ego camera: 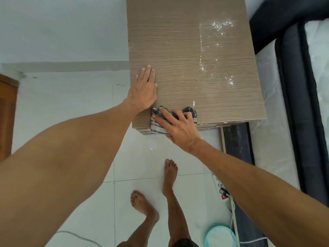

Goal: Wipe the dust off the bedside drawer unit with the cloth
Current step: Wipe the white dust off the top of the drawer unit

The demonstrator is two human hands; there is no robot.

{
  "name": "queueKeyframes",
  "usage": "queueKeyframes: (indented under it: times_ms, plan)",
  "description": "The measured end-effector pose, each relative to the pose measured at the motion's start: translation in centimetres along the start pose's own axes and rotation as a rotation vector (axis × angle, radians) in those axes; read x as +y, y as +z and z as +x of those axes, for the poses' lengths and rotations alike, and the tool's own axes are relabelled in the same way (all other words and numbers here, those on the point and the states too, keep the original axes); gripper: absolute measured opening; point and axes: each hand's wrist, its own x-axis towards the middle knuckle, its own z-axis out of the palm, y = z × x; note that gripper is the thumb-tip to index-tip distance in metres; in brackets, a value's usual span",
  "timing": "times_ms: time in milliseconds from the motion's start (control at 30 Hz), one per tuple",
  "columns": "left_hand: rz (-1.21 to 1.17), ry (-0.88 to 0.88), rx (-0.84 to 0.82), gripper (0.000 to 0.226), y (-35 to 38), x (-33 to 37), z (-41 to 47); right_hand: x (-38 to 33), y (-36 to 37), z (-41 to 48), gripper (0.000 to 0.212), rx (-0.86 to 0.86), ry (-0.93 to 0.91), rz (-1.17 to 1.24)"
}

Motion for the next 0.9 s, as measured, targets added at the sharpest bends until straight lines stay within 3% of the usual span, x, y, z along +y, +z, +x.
queueKeyframes:
  times_ms: [233, 333, 700, 900]
  plan:
    - [-0.006, 0.030, -0.107, 0.054, 0.1, 1.8, -2.3, -1.7, -0.8, -5.0, 0.071, -0.041, -0.233, 0.024]
    - [0.012, 0.059, -0.119, 0.054, -0.3, 3.2, -2.7, -0.5, -2.1, -6.6, 0.075, -0.063, -0.167, 0.029]
    - [0.049, -0.007, -0.156, 0.062, -1.5, 6.1, 3.1, 14.6, -7.2, 3.3, 0.075, 0.038, -0.002, -0.065]
    - [0.096, -0.091, 0.001, 0.062, 0.0, 7.5, 9.4, 23.6, -7.5, 11.1, 0.072, 0.066, 0.013, -0.066]
